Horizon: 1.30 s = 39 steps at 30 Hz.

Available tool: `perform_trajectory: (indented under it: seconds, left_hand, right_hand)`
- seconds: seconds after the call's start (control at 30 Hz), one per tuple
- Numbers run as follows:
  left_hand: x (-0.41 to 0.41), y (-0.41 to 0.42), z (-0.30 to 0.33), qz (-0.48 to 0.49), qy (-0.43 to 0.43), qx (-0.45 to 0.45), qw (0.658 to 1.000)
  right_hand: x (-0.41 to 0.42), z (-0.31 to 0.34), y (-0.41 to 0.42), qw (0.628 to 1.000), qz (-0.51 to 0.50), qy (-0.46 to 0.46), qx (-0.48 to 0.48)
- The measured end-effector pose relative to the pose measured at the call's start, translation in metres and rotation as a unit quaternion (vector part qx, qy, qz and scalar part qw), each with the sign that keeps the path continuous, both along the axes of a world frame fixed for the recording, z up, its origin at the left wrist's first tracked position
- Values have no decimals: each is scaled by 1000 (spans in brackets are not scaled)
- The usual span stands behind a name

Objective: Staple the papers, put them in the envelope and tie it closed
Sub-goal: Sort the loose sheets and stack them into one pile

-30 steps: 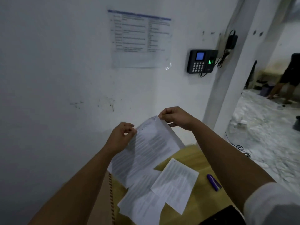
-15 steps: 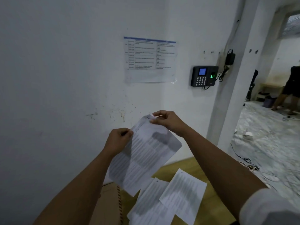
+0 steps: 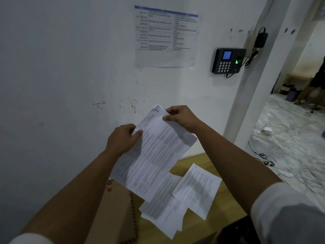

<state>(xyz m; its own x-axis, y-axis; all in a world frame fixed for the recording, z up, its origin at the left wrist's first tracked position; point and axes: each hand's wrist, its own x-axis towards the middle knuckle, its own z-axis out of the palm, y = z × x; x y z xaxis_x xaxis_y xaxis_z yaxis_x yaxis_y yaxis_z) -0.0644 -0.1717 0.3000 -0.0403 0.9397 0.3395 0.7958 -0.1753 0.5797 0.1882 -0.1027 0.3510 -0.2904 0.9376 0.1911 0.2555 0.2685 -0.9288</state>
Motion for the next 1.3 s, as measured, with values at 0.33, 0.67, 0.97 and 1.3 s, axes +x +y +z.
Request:
perform_trajectory:
  seconds: [0.33,0.67,0.97,1.3]
  left_hand:
    - [18,22,-47,-53,-152,-63,985]
    - [21,55,-137,-87,-73,-99,989]
    - [9,85,-246,-44,-68,-177,981]
    - [-34,74,-323,43,-98,-272,956]
  right_hand:
    - [20,-57,18,997,-38,-50,49]
    - [28,-161,64,991,-55,10,-124]
    - [21,-286,134,962,-15,-130,-242]
    - [-12,-403,185,878,60,-426,-207]
